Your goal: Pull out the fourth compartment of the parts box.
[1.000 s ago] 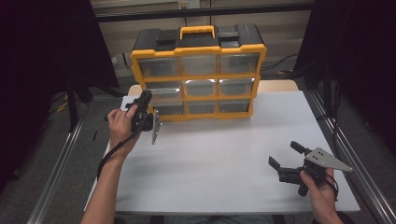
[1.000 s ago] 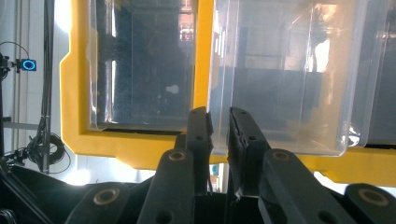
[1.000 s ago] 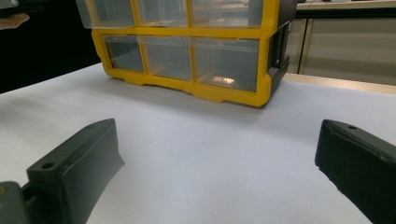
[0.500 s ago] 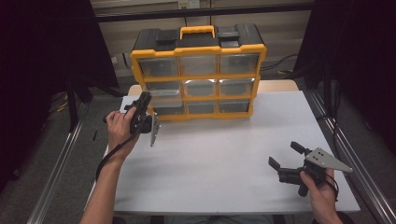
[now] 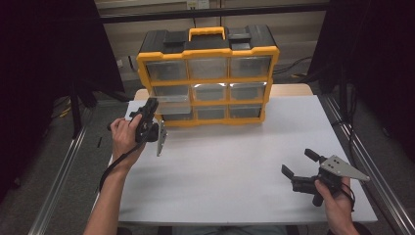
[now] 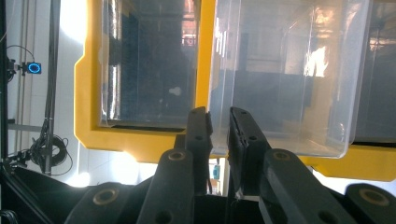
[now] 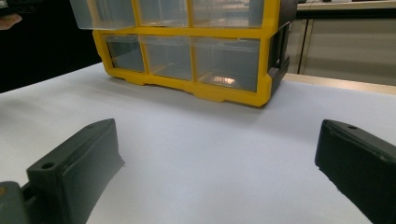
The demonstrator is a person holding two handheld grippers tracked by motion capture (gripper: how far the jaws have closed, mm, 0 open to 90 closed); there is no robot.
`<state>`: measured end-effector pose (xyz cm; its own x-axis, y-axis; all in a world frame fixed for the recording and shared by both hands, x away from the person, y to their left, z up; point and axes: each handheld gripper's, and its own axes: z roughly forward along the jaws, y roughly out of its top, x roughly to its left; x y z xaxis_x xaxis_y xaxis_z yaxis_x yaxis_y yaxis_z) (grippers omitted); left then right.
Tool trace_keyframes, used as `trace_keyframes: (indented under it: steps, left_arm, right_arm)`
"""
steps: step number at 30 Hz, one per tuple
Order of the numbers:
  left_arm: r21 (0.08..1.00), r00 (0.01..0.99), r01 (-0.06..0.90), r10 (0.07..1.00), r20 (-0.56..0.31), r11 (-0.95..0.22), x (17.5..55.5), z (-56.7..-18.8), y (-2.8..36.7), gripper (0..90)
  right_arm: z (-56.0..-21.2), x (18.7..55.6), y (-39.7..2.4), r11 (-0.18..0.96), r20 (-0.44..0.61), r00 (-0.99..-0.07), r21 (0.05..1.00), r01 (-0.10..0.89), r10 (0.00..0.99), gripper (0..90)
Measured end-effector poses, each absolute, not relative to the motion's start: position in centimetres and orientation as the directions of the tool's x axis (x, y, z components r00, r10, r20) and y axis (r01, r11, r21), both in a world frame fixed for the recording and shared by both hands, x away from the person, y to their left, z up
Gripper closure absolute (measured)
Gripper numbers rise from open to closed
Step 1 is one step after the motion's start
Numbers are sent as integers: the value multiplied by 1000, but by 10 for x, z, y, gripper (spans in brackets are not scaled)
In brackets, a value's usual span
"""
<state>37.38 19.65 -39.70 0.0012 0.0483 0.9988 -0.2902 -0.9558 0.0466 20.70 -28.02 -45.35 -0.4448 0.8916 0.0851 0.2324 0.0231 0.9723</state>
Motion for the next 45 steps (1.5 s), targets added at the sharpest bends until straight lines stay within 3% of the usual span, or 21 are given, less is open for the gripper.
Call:
trace_keyframes:
  steps: [45]
  left_arm:
    - [26, -7, -305, 29, 1000, -952, 354, -398, 200, 791]
  right_arm:
    - [-453, 207, -280, 25, 83, -447, 973, 229, 891, 0]
